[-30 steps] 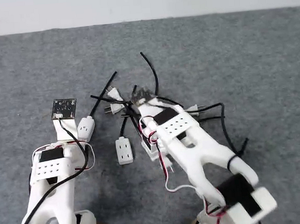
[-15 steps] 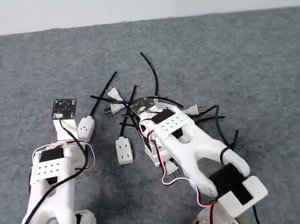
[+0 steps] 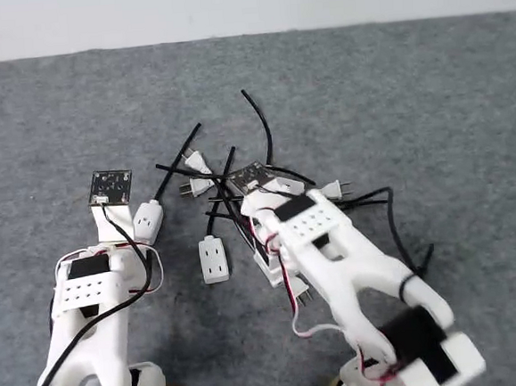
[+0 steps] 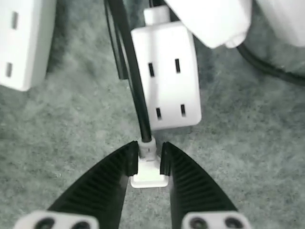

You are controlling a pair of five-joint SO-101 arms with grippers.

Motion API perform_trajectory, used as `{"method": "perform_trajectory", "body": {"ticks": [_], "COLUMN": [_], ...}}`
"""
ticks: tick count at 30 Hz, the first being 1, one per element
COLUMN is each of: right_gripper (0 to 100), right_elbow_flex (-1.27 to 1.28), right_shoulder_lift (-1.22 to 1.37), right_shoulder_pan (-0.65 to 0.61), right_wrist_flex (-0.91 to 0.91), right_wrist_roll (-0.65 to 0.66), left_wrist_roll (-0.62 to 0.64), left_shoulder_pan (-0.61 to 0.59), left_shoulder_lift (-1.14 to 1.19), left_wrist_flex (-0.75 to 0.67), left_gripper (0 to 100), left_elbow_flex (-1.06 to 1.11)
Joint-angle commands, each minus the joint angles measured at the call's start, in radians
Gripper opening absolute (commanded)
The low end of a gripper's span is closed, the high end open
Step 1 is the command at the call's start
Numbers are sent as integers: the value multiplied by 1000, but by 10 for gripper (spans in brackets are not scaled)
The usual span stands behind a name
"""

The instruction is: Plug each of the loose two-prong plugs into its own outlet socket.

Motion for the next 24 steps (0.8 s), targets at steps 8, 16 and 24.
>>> {"method": "perform_trajectory", "body": {"ticks": [8, 16, 24], "right_gripper": [76, 7, 8], "right_elbow_flex": [-6, -21, -34], "right_shoulder_lift": [25, 47, -87], "right_shoulder_pan": [4, 12, 41], "right_wrist_flex": [-62, -61, 4], "right_wrist_roll": [11, 8, 40], "left_wrist_roll": [-6, -6, -5], "left_shoulder_pan": [8, 8, 9], "left_shoulder_lift": [-26, -26, -25], "left_wrist_flex": [6, 6, 0], "left_gripper": [13, 13, 13], "left_elbow_flex": [-7, -7, -7]}}
